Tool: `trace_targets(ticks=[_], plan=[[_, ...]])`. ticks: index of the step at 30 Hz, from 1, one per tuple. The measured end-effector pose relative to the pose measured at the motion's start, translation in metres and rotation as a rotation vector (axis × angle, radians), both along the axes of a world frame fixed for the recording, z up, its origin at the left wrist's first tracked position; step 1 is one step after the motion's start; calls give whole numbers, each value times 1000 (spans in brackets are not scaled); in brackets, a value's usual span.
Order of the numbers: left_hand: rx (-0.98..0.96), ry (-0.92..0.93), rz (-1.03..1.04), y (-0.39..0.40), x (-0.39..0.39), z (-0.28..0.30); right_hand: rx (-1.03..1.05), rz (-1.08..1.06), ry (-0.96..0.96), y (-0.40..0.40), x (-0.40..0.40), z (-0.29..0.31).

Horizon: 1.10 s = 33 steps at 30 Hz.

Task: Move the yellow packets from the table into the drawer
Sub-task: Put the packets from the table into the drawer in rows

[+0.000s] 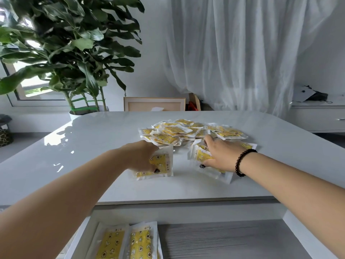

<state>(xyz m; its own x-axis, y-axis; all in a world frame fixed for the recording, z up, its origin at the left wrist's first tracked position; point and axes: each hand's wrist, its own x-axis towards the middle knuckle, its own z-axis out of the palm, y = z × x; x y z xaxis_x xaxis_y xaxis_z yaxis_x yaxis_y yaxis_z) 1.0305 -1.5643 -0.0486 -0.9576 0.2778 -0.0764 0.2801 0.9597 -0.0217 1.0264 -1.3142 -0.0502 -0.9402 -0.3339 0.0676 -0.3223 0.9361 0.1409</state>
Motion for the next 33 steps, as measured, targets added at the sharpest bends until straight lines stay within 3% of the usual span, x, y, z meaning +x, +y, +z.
trace_targets(ticks=[11,15,19,27,33], plan=[[-40,116,-8,-3,37,-2,-712,-145,-268,-2,35,-22],[19,173,6,-7,69,2,-807,43,-235,-4,85,-33],[101,196,28,-13,103,6,-667,211,-191,0,130,-48],[124,197,-23,-26,144,-14,-352,100,-361,9,163,-101],[42,127,-20,-36,156,-30,-417,-38,-453,24,161,-110]])
